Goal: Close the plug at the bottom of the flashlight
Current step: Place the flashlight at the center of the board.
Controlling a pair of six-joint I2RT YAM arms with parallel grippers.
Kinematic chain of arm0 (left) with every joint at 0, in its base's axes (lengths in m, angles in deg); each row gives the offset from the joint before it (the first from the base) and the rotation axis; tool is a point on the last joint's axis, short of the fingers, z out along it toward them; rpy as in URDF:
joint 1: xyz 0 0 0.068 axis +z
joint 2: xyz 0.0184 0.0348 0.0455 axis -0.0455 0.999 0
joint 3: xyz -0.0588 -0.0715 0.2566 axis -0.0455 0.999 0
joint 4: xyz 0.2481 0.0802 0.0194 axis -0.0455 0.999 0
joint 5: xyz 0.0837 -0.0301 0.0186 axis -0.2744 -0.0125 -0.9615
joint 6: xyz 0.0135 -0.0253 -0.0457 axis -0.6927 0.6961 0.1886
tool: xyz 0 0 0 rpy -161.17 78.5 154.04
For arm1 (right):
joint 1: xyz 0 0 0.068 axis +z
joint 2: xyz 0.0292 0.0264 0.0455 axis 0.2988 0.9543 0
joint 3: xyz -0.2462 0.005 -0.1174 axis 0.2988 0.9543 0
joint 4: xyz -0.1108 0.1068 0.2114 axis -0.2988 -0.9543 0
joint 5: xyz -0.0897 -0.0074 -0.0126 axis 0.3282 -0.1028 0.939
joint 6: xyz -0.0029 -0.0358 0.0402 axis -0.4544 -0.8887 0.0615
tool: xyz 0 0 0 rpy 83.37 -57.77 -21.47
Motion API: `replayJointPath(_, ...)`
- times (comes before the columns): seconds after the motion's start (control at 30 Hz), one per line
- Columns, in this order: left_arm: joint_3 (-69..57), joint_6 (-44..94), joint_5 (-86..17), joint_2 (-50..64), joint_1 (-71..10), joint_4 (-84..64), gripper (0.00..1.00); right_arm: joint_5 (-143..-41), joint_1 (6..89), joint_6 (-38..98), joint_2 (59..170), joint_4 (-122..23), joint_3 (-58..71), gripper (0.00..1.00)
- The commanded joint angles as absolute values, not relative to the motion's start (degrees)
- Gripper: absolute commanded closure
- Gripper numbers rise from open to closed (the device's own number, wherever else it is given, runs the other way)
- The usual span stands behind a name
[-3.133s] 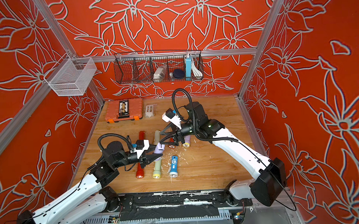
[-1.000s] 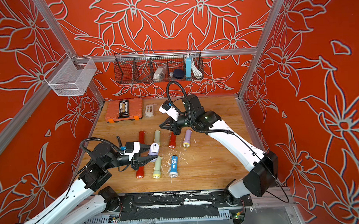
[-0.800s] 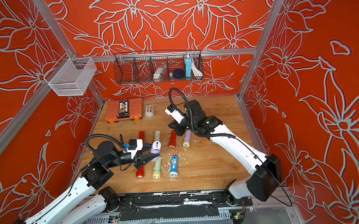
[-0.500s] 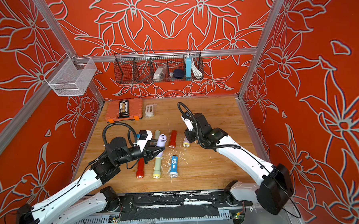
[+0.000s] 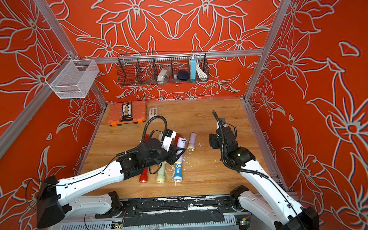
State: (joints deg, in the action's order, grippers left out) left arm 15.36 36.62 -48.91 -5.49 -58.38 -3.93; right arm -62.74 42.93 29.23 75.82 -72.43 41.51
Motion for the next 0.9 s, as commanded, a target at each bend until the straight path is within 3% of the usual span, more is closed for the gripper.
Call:
replayJointPath(0.0,11.41,49.94,-56.16,-2.05,-59.89,4.46,1.0,-61.69,42.22,33.05,73.02,-71.62,43.88,0.21)
replayJointPath(0.4,1.67,62.26,-57.62,14.9,-67.4,14.85,1.0,-65.5,41.56,33.07,66.55,-70.07,48.07,0.21)
replayJointPath(0.87,-12.63,65.61,-54.8,33.84,-67.57,26.95,1.0,-64.17,41.56,34.87,57.35,-68.51,52.32,0.22)
